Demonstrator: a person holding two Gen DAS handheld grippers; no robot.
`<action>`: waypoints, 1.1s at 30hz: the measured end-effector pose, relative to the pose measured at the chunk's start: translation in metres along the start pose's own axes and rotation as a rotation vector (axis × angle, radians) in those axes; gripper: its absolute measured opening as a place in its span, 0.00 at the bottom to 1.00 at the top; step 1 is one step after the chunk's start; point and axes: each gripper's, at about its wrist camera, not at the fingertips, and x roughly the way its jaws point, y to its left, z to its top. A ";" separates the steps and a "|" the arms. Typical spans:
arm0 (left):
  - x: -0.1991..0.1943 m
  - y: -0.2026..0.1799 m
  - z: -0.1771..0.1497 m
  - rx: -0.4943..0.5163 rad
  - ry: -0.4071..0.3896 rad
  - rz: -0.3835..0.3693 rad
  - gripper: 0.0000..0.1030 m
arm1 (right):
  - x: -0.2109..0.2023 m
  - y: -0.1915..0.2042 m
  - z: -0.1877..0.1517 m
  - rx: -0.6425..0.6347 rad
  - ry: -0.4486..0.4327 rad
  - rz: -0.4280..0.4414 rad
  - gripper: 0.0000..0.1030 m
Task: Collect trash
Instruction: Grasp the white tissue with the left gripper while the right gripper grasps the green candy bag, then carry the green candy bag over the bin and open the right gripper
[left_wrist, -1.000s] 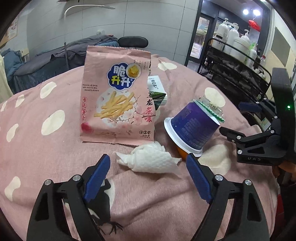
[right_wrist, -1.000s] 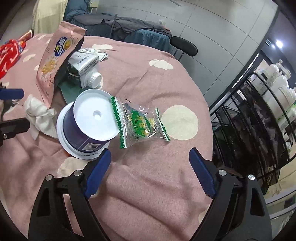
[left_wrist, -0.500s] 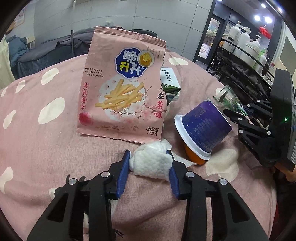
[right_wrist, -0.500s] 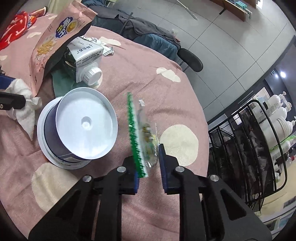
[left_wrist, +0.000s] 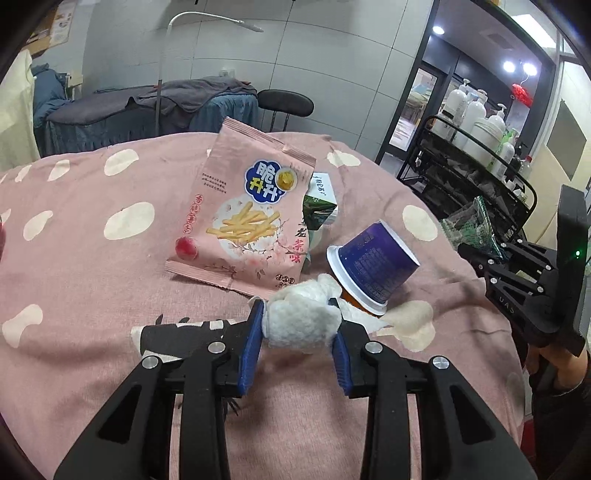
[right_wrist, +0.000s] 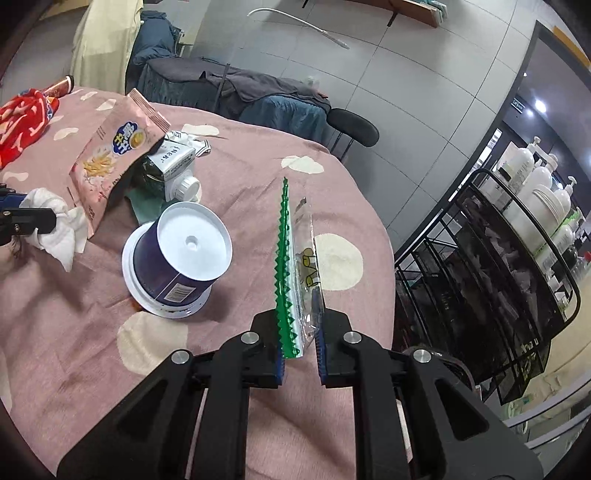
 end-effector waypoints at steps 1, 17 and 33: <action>-0.003 -0.001 -0.001 -0.002 -0.005 -0.005 0.33 | -0.004 0.000 -0.002 0.009 -0.002 0.006 0.13; -0.031 -0.037 -0.014 0.010 -0.048 -0.141 0.33 | -0.065 -0.006 -0.047 0.154 -0.047 0.048 0.13; -0.026 -0.103 -0.013 0.117 -0.044 -0.271 0.33 | -0.096 -0.047 -0.092 0.281 -0.055 -0.008 0.13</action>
